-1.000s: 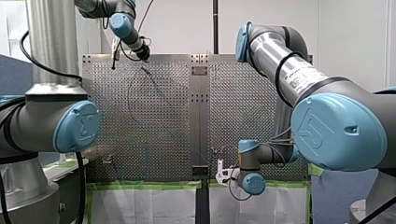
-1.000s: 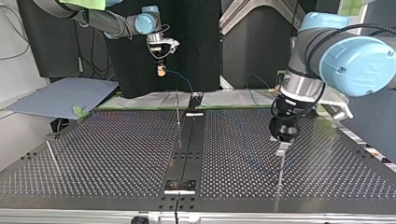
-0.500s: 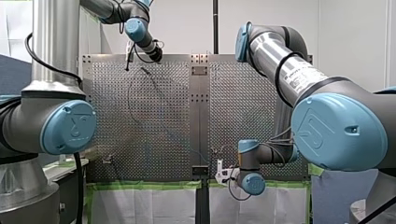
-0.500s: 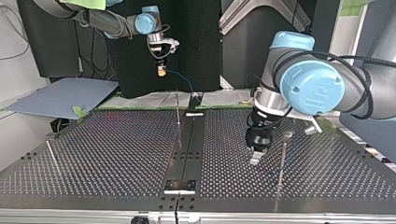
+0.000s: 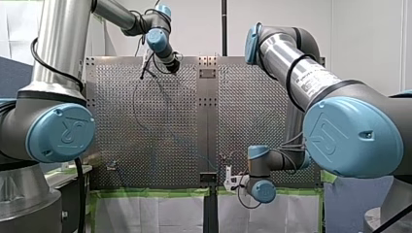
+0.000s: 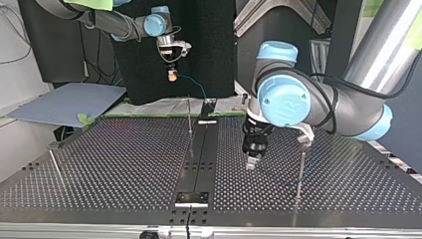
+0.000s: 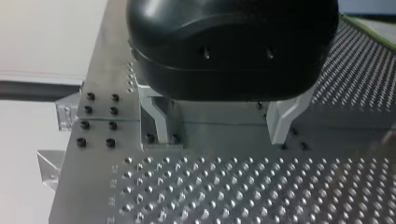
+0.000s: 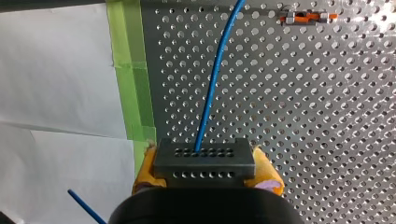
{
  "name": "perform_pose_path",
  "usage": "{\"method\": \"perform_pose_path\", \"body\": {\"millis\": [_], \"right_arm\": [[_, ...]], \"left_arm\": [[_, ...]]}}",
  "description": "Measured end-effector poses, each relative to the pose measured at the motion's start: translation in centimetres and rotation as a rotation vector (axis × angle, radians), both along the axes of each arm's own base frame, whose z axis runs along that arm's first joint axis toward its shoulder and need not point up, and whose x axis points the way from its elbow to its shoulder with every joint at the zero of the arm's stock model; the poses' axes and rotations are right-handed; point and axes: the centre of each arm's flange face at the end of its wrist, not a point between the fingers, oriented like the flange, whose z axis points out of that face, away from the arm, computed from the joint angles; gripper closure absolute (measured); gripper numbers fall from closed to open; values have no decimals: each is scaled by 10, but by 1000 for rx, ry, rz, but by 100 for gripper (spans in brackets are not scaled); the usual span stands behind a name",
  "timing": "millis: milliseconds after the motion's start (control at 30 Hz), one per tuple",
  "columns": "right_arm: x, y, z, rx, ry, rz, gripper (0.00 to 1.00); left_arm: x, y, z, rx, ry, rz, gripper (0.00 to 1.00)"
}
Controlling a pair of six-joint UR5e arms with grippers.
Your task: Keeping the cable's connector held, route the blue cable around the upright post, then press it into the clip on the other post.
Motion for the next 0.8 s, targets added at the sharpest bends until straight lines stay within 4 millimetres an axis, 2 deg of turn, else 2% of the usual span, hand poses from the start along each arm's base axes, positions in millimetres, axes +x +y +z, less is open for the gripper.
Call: {"method": "perform_pose_path", "body": {"millis": [167,433,667,800], "right_arm": [[0,1,0,1,2,1,100],[0,1,0,2,3,2,100],[0,1,-1,1,2,2,100],[1,1,-1,1,1,8,100]], "left_arm": [[8,8,-4,34,-11,49,0],[25,7,-40,124,43,114,0],[36,16,-47,145,28,185,0],[44,18,-62,189,45,213,0]]}}
